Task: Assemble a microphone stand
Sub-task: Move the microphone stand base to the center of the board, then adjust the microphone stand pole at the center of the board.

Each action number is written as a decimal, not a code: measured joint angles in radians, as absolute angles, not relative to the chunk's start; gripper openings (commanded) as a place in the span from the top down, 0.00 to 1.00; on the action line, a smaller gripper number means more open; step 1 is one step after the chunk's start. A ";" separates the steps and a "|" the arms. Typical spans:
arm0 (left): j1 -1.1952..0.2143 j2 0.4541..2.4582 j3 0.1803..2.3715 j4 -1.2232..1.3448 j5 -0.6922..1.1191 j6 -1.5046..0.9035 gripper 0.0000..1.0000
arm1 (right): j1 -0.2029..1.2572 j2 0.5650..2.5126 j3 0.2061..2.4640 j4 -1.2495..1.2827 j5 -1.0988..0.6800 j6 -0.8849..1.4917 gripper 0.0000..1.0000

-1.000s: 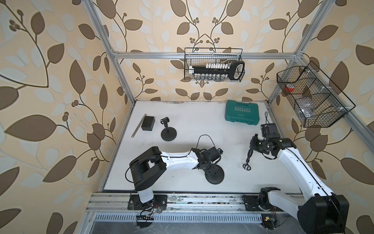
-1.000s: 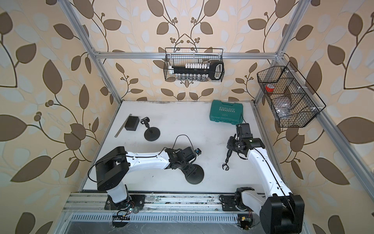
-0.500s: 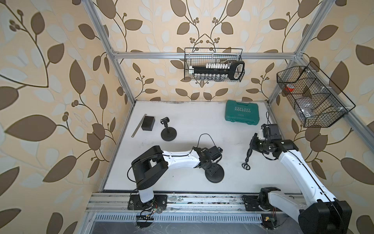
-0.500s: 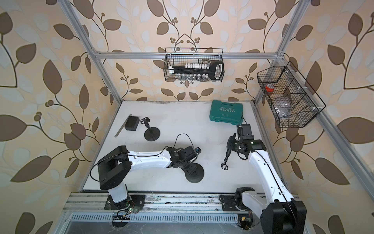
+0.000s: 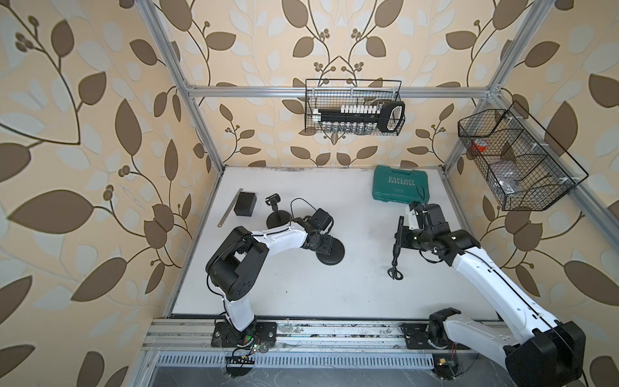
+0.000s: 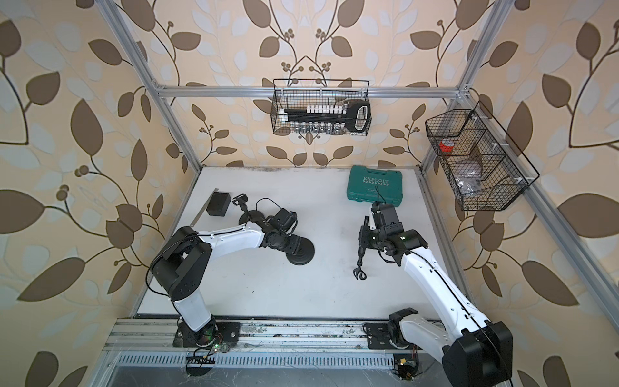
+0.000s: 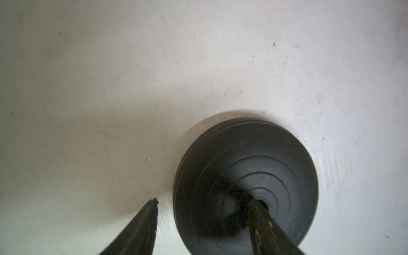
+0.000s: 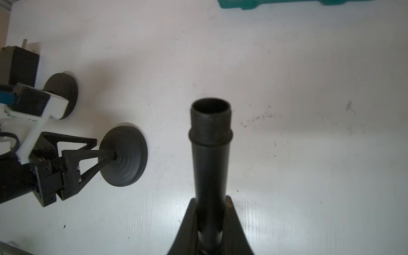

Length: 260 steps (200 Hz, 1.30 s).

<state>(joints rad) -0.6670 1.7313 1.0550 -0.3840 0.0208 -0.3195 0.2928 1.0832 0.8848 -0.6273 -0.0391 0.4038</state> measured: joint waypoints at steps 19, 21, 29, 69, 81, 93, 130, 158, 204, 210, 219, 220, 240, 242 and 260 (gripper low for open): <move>-0.669 1.633 1.030 -0.383 0.065 -0.323 0.29 | 0.297 1.082 0.892 -0.550 -0.070 0.356 1.00; -0.669 1.619 1.026 -0.377 0.074 -0.324 0.29 | 0.297 1.082 0.893 -0.545 -0.073 0.352 1.00; -0.669 1.561 1.011 -0.350 0.106 -0.327 0.29 | 0.297 1.082 0.904 -0.511 -0.094 0.327 1.00; -0.669 1.316 0.971 -0.166 0.293 -0.414 0.30 | 0.307 1.039 0.929 -0.260 -0.240 0.136 1.00; -0.669 1.300 0.985 -0.164 0.324 -0.453 0.31 | 0.309 1.025 0.929 -0.163 -0.303 0.052 1.00; -0.668 1.306 1.028 -0.207 0.343 -0.493 0.32 | 0.314 1.016 0.928 -0.070 -0.362 -0.043 1.00; -0.646 1.320 1.217 -0.372 0.377 -0.569 0.33 | 0.373 1.017 0.950 0.073 -0.570 -0.513 1.00; -0.596 1.294 1.287 -0.430 0.388 -0.603 0.30 | 0.429 1.021 0.987 0.019 -0.710 -1.015 1.00; -0.535 1.194 1.311 -0.461 0.403 -0.553 0.29 | 0.551 1.051 1.034 -0.045 -0.658 -1.634 1.00; -0.535 1.191 1.330 -0.467 0.413 -0.532 0.29 | 0.564 1.060 1.034 -0.040 -0.639 -1.699 1.00; -0.536 1.190 1.361 -0.472 0.426 -0.500 0.29 | 0.576 1.077 1.038 -0.041 -0.610 -1.795 1.00; -0.536 1.190 1.363 -0.472 0.427 -0.496 0.29 | 0.577 1.079 1.039 -0.042 -0.607 -1.802 1.00; -0.536 1.187 1.409 -0.476 0.463 -0.436 0.29 | 0.591 1.118 1.080 -0.086 -0.561 -1.939 1.00; -0.536 1.186 1.411 -0.476 0.466 -0.429 0.29 | 0.592 1.122 1.087 -0.091 -0.557 -1.948 1.00; -0.536 1.181 1.416 -0.479 0.494 -0.386 0.30 | 0.604 1.136 1.140 -0.125 -0.537 -2.010 1.00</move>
